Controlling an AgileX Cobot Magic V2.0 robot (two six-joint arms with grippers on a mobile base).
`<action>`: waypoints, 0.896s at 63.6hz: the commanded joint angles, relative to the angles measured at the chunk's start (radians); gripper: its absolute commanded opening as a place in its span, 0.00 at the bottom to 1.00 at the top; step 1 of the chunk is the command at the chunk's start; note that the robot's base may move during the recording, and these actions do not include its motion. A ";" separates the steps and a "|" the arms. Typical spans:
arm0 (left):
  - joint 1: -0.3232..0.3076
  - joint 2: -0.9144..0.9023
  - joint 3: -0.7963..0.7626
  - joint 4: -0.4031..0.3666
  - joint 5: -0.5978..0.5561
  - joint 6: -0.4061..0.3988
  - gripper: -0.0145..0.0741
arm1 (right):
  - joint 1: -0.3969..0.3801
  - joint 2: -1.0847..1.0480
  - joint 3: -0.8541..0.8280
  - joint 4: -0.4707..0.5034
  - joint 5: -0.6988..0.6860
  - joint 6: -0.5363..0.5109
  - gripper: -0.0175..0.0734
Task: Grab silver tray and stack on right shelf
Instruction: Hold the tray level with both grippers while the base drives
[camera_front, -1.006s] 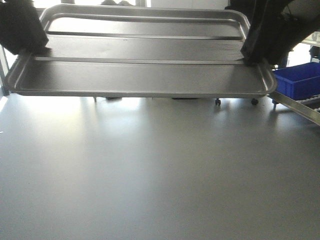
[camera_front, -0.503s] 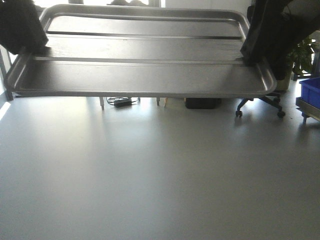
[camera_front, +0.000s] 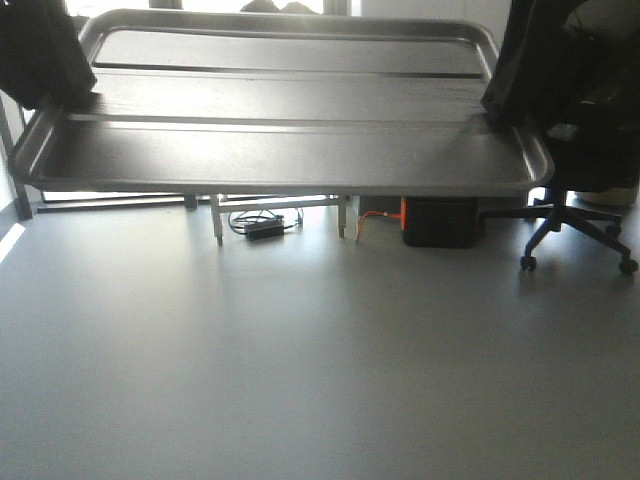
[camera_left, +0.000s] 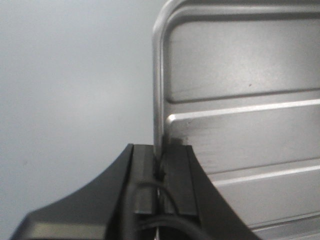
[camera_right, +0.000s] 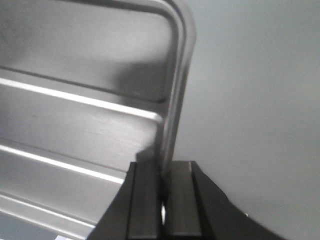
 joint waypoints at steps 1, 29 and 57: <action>-0.005 -0.026 -0.033 0.036 -0.019 0.008 0.06 | -0.007 -0.031 -0.027 -0.029 -0.028 -0.021 0.25; -0.005 -0.026 -0.033 0.008 -0.019 0.008 0.06 | -0.007 -0.031 -0.027 -0.029 -0.027 -0.021 0.25; -0.005 -0.026 -0.033 0.010 -0.019 0.008 0.06 | -0.008 -0.031 -0.027 -0.029 -0.028 -0.021 0.25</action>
